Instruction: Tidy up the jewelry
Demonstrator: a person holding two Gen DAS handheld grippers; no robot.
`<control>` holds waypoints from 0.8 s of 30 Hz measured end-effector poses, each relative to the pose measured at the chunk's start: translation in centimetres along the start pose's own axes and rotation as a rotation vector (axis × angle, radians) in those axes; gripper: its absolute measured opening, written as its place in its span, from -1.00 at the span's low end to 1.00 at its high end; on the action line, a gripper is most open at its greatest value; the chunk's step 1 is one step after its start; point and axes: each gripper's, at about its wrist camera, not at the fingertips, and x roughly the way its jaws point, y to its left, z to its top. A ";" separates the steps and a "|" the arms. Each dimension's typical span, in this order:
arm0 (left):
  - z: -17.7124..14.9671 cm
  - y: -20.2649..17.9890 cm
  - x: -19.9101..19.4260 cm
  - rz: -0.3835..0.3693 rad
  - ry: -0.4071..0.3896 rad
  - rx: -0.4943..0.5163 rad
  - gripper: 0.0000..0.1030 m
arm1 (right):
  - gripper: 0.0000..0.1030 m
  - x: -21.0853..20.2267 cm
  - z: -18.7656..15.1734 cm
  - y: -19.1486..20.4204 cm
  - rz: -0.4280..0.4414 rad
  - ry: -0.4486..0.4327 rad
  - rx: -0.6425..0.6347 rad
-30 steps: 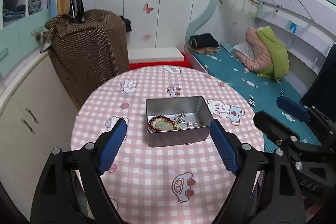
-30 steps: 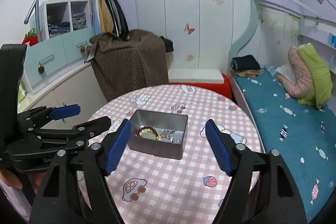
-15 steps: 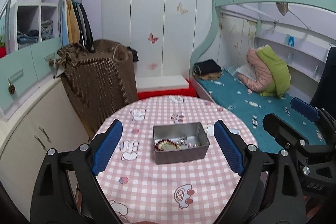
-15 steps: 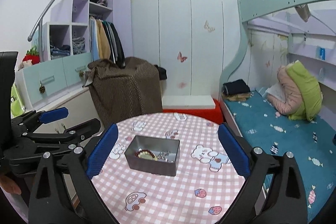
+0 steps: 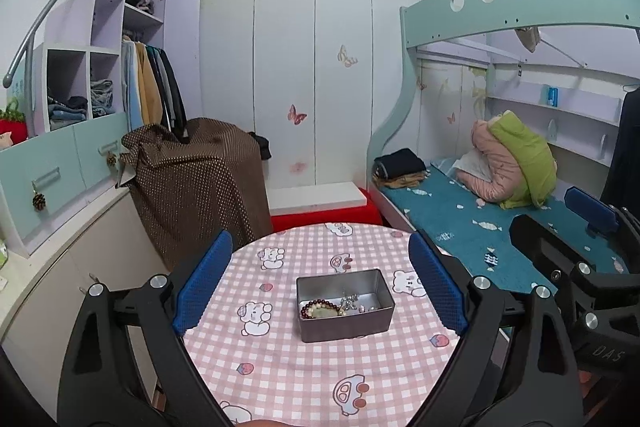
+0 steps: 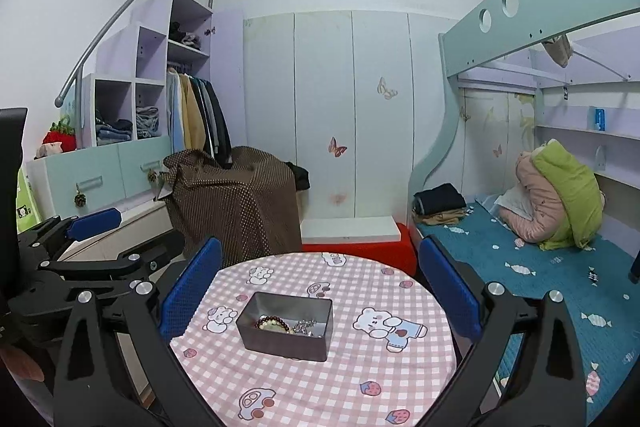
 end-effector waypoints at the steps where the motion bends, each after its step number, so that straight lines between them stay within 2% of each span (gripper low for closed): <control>1: 0.0 -0.1 -0.2 0.000 -0.005 -0.001 0.75 | 0.85 -0.2 0.0 0.0 0.001 -0.005 0.001; 24: -0.2 0.3 -1.1 0.034 -0.013 -0.005 0.75 | 0.85 -0.8 -0.3 0.2 0.020 0.015 0.015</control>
